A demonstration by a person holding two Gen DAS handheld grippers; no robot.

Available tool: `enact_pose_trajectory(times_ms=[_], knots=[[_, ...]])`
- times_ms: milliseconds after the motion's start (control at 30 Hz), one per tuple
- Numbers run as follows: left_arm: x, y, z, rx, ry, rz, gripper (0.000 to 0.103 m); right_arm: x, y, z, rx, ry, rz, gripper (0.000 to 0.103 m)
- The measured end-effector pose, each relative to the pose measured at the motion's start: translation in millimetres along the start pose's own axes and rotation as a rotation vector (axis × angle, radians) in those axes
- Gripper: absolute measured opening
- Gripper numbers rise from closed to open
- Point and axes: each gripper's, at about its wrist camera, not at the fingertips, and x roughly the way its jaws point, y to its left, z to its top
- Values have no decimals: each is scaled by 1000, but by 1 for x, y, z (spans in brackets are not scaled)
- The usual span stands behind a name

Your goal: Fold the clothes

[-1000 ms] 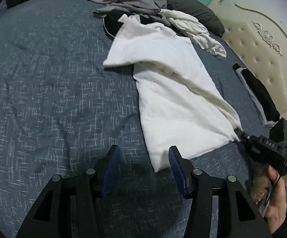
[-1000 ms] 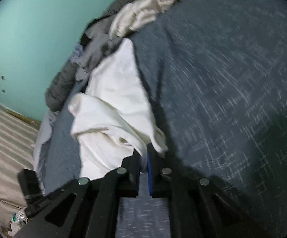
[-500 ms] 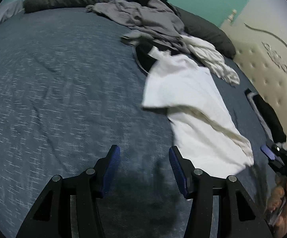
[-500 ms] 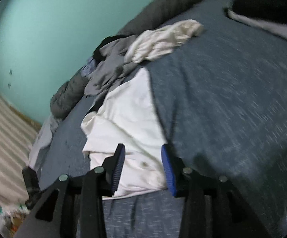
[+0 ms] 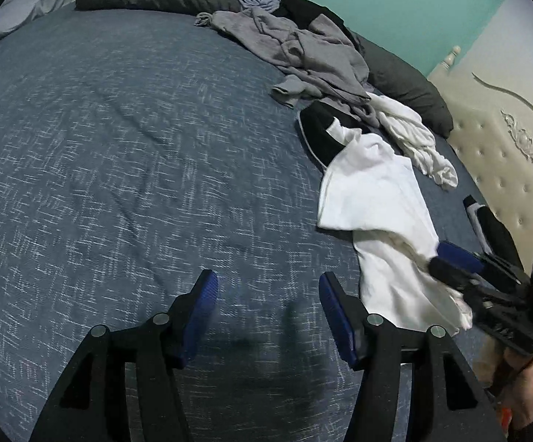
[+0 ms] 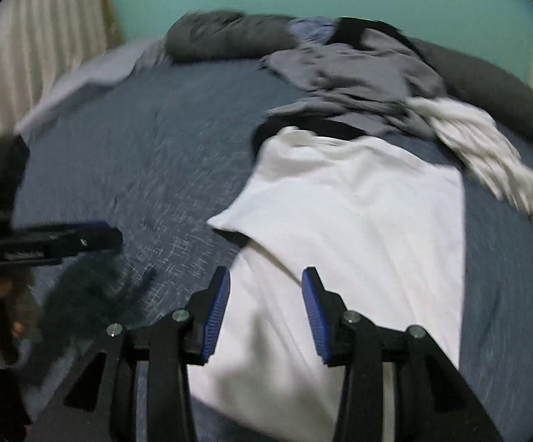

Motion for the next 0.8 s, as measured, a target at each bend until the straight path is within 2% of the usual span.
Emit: enact_pose_trajectory(times_ms=[100, 333, 567, 600, 633, 733, 800], knots=[[-2, 6, 2, -2, -10, 5, 61, 21, 23, 15, -118, 24, -9, 41], [-8, 23, 2, -49, -14, -20, 62, 58, 51, 33, -272, 66, -28, 41], [-6, 34, 1, -64, -4, -9, 62, 101, 60, 34, -399, 161, -127, 40], [-6, 33, 1, -62, -5, -8, 62, 104, 60, 34, -413, 165, -150, 33], [-6, 33, 1, -60, -6, -8, 62, 107, 60, 33, -426, 160, -181, 19], [-5, 31, 1, -52, -8, -9, 62, 107, 55, 34, -423, 151, -205, 6], [-4, 30, 2, -51, -7, -12, 62, 100, 52, 36, -420, 128, -214, 4]])
